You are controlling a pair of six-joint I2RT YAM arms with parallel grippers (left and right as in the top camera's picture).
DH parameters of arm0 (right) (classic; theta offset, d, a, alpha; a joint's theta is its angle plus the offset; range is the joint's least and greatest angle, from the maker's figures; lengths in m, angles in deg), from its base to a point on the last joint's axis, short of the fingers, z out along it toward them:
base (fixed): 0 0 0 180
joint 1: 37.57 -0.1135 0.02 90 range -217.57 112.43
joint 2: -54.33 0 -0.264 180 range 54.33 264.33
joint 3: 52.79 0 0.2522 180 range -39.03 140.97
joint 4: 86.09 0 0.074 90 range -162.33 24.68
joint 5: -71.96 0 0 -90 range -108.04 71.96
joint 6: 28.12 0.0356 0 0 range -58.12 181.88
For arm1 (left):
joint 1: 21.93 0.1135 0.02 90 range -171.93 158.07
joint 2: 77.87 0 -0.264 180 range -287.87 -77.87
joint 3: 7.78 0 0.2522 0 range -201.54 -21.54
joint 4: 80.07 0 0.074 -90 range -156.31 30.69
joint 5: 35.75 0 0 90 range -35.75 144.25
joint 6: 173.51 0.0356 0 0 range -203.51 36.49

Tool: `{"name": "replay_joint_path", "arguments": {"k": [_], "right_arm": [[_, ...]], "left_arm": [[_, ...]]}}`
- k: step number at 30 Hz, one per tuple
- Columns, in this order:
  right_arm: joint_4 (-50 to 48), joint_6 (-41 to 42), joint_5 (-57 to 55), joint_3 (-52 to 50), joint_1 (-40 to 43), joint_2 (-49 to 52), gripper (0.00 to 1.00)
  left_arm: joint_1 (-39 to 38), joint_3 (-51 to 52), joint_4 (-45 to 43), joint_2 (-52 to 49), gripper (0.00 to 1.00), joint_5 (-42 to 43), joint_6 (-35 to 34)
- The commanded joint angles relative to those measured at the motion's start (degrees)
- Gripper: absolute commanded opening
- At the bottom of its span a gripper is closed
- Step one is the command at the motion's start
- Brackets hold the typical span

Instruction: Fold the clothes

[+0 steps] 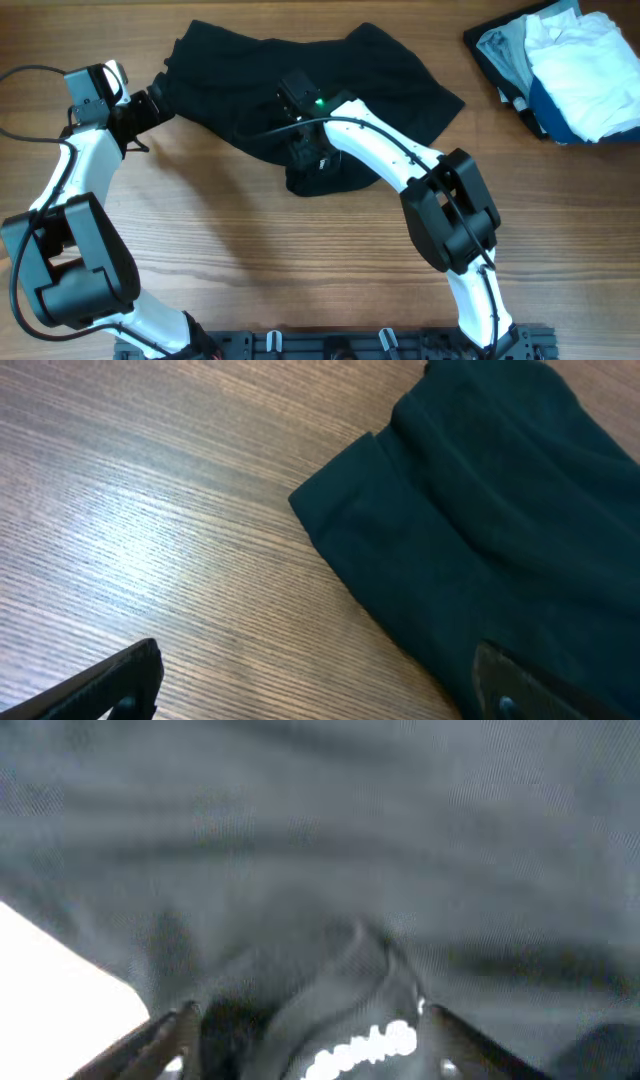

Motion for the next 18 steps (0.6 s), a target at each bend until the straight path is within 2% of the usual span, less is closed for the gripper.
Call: {"name": "replay_joint_path", "arguments": {"k": [1, 4, 5, 7, 9, 10, 11, 14, 18], "right_arm": [[-2.4, -4.0, 0.1, -0.2, 0.5, 1.0, 0.76], [-1.8, -7.8, 3.8, -0.2, 1.3, 3.3, 0.77], [-0.3, -7.5, 3.8, -0.2, 1.4, 3.7, 0.74], [1.1, -7.1, 3.8, -0.2, 1.5, 3.7, 0.61], [2.0, -5.2, 3.8, -0.2, 1.6, 2.9, 0.39], [2.3, -4.0, 3.8, -0.2, 1.6, 1.7, 0.33], [2.4, -3.3, 3.8, -0.2, 1.6, 0.5, 0.32], [3.8, -1.1, 3.7, -0.2, 1.8, -3.9, 0.31], [10.3, 1.8, 3.8, -0.2, 2.8, -9.7, 0.08]], "left_arm": [[0.2, -0.2, -0.5, -0.3, 1.00, 0.5, -0.3], [0.2, -0.2, -0.5, -0.3, 0.99, 0.5, -0.3], [0.2, -0.2, -0.5, -0.3, 0.99, 0.5, -0.3], [0.2, -0.2, -0.8, -0.3, 0.99, 0.5, -0.3], [0.2, -0.2, -1.2, -0.3, 0.99, 0.5, -0.3], [0.2, -0.2, -1.3, -0.3, 0.99, 0.5, -0.3], [0.2, -0.2, -1.3, -0.3, 0.98, 0.5, -0.3], [0.2, -0.2, -1.1, -0.3, 0.86, 0.5, -0.3], [0.2, -0.2, -1.6, -0.3, 0.83, 0.1, -0.3]]}}
